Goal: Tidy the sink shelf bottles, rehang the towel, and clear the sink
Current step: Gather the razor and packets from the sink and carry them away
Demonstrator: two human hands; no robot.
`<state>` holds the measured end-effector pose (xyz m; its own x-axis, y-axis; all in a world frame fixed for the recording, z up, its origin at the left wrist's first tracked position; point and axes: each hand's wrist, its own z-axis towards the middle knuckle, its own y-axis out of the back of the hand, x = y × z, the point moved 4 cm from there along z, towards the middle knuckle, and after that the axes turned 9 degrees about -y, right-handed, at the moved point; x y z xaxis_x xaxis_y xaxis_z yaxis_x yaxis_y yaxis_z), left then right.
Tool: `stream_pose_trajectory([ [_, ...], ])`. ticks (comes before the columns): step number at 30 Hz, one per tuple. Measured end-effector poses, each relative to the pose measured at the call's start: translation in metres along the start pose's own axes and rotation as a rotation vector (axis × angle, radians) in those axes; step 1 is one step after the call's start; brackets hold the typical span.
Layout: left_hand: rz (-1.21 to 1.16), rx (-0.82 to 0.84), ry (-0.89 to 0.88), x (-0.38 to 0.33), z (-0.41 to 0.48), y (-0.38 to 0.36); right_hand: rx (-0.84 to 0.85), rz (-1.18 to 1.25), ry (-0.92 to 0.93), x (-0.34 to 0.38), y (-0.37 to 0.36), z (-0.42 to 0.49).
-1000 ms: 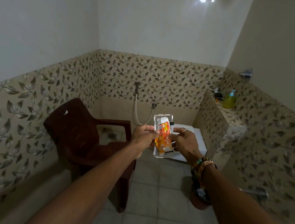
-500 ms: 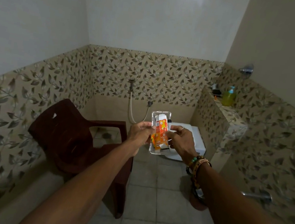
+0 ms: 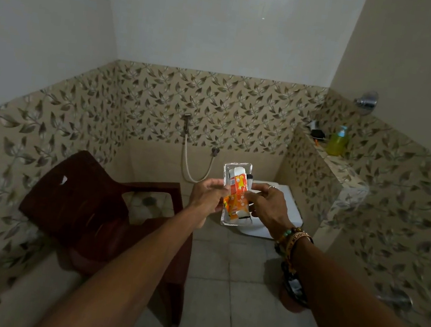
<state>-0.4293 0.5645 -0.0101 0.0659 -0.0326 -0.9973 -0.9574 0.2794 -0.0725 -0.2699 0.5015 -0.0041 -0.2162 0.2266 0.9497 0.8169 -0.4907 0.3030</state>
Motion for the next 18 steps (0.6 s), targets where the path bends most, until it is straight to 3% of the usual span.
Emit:
stream_pose_trajectory([
  [18, 0.019, -0.133, 0.027, 0.013, 0.125, -0.057, 0.162, 0.018, 0.002, 0.001, 0.019, 0.155],
])
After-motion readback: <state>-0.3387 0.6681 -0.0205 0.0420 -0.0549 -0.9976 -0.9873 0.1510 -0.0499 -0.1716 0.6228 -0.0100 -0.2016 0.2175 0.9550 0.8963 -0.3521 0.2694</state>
